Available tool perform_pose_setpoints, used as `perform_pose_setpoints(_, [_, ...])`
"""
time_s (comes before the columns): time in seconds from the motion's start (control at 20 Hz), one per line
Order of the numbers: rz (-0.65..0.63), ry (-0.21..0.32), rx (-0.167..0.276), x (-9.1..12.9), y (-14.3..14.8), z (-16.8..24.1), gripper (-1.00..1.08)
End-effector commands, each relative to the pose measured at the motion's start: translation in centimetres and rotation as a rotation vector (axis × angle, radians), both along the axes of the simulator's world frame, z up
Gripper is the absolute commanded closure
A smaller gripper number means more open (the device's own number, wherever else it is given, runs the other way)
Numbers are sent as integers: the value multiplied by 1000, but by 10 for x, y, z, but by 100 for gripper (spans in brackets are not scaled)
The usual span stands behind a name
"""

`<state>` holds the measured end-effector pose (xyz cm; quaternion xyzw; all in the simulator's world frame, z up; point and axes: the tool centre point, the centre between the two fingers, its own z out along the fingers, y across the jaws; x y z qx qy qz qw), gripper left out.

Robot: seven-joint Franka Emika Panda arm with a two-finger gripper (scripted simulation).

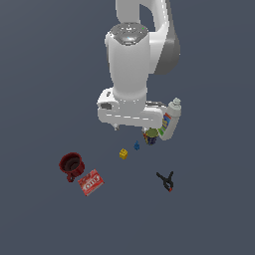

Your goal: Pick up a designated object from a clutter of objects.

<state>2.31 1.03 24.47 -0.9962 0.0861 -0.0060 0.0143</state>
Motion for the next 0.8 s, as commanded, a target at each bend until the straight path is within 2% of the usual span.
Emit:
perform_pose_setpoints(0.0, [-61, 4, -1, 2, -4, -28, -92])
perform_pose_setpoints(0.4, [-256, 15, -11, -3, -19, -114, -92])
perform_pose_setpoints(0.75, [-357, 19, -21, -12, -27, -158, -92])
